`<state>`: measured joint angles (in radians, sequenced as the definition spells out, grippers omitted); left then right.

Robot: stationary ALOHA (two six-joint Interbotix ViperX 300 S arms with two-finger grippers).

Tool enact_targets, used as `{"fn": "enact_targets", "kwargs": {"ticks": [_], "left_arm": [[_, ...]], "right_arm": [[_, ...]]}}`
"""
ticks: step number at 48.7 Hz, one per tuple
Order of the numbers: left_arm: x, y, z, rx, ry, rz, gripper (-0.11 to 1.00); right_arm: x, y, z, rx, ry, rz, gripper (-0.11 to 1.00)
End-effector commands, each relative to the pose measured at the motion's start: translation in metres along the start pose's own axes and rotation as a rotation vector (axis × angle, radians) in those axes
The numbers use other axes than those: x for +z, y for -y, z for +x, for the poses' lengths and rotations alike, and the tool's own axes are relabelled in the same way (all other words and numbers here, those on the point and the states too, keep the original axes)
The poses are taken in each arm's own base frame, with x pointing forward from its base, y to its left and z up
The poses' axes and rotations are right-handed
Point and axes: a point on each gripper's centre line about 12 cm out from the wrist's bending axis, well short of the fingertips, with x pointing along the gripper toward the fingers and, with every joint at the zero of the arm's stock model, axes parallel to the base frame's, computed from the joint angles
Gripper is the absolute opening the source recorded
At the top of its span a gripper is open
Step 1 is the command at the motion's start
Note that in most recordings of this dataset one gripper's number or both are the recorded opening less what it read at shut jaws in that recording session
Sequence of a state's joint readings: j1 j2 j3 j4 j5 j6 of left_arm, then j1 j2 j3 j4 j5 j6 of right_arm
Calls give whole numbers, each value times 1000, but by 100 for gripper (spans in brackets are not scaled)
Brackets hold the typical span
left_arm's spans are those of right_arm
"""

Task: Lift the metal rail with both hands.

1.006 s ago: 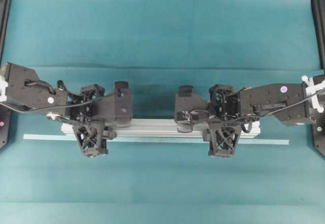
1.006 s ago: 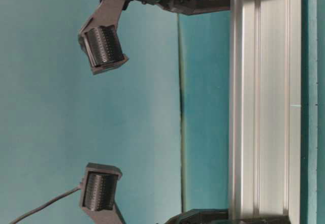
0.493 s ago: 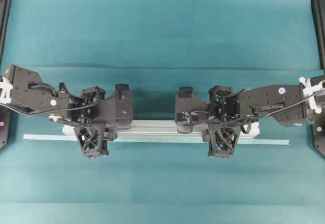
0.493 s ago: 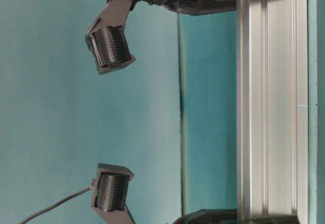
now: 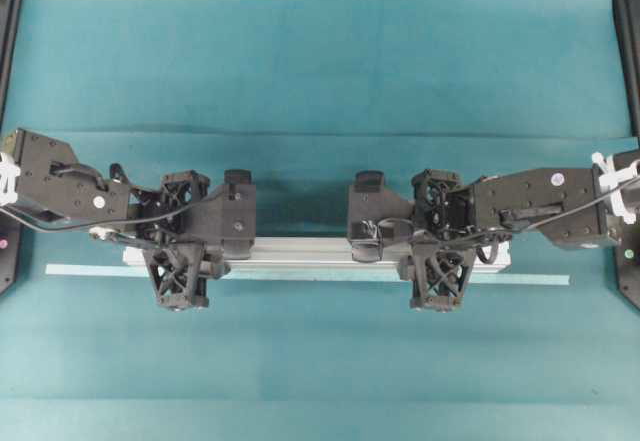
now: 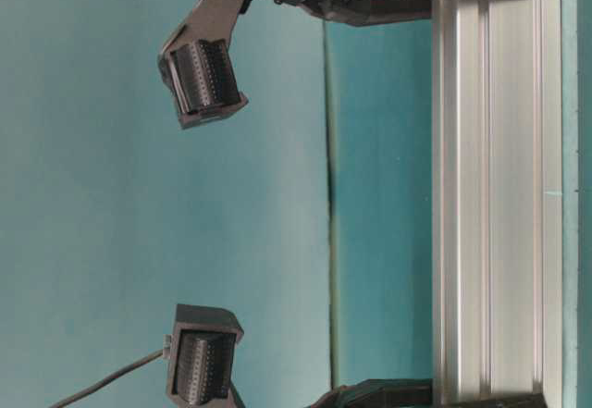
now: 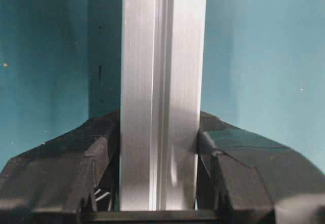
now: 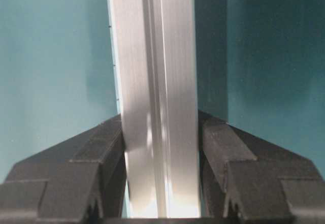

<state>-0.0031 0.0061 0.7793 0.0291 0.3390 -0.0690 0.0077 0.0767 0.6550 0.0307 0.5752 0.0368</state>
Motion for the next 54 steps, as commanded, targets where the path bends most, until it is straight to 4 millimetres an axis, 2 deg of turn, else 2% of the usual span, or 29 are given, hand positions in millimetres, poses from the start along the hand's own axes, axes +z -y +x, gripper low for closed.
{"fn": "enact_targets", "kwargs": {"ticks": [1,23,24,26,28,34,39,47,54], "left_arm": [[3,-4,-3,5,17,-10,36],[3,-5,-3,7,14,-25,36],[3,-5,-3,7,14,-25,37],[3,-5,-3,7,16,-26,44],[4,-5,-3,6,20,-24,57],[5,-5,-3,6,23,-9,89],[6,-5,-4,6,26,-3,87],[12,-4,-12,5,55,6,86],[22,-4,-35,3,129,5,89]], "right_arm": [[-11,1,12,-1,-35,13,39],[-8,-2,12,23,-21,54,39],[-8,-2,12,25,-22,55,39],[-8,-3,12,29,-23,61,39],[-8,-3,11,33,-20,69,46],[-7,-5,8,39,-20,72,79],[-5,-5,5,37,-8,61,95],[3,-5,-8,40,37,65,94],[12,-2,-32,44,114,70,94]]}}
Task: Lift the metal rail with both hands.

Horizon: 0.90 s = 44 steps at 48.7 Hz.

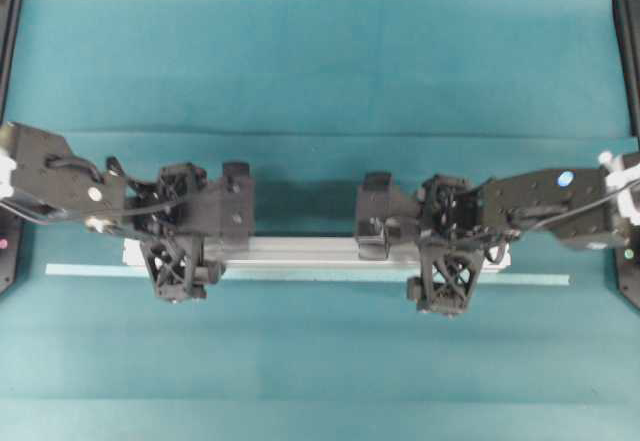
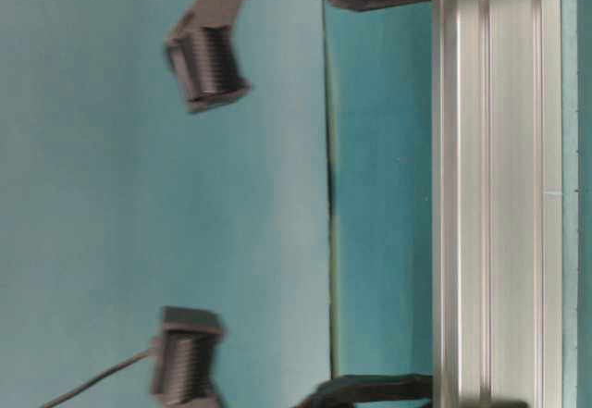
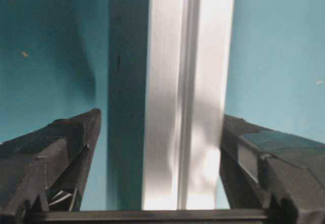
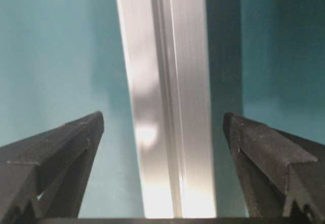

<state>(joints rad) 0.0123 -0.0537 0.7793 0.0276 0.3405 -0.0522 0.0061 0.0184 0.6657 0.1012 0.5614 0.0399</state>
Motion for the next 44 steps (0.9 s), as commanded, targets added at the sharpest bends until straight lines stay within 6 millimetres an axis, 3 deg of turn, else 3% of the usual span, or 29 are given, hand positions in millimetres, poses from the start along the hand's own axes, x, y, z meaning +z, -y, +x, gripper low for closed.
{"fn": "enact_targets", "kwargs": {"ticks": [1,8,19,44], "left_arm": [[17,1,-22,-2,84,5,90],[30,1,-61,-5,210,5,91],[31,-1,-112,-4,360,13,91],[6,-6,-189,1,618,-4,92]], "right_arm": [[11,1,-18,4,65,6,94],[18,6,-51,6,154,23,94],[18,17,-102,2,280,51,94],[6,20,-157,3,607,51,93]]}}
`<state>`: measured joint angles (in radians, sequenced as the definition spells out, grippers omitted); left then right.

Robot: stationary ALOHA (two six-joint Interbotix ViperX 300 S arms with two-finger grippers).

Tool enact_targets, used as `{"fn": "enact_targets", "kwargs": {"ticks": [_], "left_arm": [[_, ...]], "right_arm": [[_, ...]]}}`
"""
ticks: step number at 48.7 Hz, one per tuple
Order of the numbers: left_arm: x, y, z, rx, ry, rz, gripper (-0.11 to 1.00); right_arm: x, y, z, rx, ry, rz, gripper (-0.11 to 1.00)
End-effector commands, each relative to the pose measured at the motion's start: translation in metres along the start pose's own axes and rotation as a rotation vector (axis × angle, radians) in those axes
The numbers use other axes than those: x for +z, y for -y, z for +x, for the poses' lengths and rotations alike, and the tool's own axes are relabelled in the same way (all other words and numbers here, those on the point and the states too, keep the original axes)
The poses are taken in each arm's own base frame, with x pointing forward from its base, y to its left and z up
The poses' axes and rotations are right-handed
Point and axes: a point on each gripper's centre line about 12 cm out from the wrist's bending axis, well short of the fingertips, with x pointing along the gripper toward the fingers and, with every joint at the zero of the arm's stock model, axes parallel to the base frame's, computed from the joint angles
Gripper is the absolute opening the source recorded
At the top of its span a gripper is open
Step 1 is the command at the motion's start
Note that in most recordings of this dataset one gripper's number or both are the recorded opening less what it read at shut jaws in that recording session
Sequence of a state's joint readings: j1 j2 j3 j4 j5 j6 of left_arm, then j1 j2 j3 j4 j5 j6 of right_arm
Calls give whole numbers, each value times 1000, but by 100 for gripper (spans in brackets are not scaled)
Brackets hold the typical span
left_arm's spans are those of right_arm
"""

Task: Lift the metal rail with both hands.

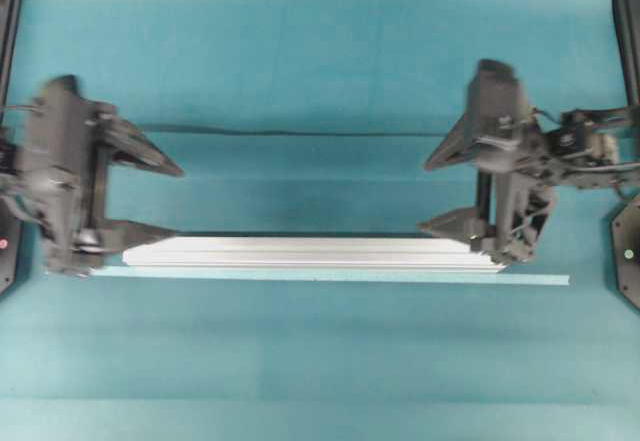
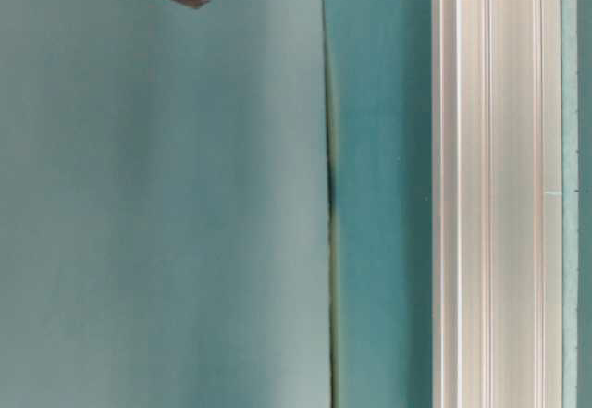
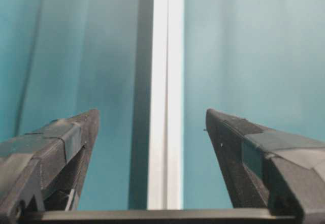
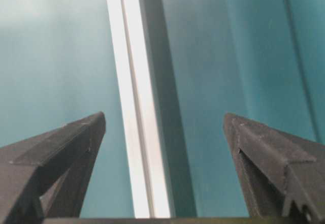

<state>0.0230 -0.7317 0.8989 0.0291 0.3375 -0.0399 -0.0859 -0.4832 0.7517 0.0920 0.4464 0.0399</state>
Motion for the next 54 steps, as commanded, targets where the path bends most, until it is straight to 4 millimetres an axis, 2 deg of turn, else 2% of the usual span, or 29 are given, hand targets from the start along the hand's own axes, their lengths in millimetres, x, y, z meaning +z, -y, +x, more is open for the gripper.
{"fn": "enact_targets", "kwargs": {"ticks": [1,18,40,54], "left_arm": [[9,-2,-13,5,68,-5,91],[24,-5,-49,15,240,-24,92],[30,-5,-65,17,299,-30,92],[36,-5,-84,16,365,-29,91]], "right_arm": [[5,0,-10,4,81,2,93],[-1,0,-34,12,154,1,93],[-1,-1,-74,28,296,-5,93],[-5,-2,-101,38,378,-8,93]]}}
